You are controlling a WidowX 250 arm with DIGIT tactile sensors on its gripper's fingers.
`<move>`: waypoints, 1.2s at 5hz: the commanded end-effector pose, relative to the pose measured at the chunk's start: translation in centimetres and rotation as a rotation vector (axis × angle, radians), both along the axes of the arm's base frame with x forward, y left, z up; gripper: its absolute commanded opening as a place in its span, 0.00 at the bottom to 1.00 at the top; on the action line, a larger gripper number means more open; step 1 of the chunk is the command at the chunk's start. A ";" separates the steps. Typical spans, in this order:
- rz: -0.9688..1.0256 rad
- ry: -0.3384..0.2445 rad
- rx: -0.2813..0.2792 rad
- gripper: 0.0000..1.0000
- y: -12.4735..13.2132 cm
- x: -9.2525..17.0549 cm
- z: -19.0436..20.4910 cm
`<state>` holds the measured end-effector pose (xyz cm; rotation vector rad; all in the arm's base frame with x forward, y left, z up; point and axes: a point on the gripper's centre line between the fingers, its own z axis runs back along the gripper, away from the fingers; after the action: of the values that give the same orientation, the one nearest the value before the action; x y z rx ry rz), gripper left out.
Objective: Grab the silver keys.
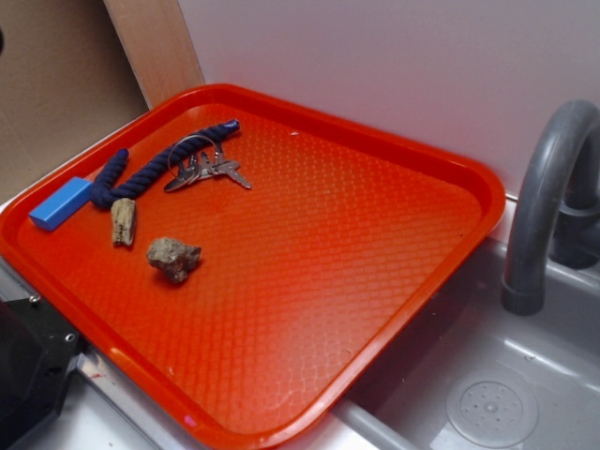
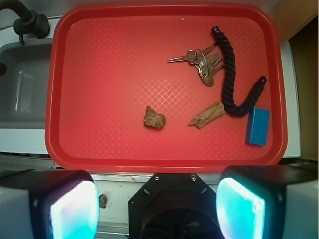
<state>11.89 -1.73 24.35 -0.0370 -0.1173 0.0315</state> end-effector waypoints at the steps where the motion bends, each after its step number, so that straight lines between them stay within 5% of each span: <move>1: 0.000 0.000 0.000 1.00 0.0 0.0 0.0; 2: -0.020 -0.091 0.022 1.00 4.5 5.0 -3.4; 3: -0.057 -0.129 -0.015 1.00 8.2 10.3 -7.5; 4: -0.055 -0.089 0.019 1.00 11.2 15.1 -12.5; 5: -0.077 -0.009 0.040 1.00 10.8 18.0 -17.0; 6: -0.122 0.051 0.026 1.00 8.1 16.4 -17.3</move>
<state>27.68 6.33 5.57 -0.0459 0.0049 -0.0842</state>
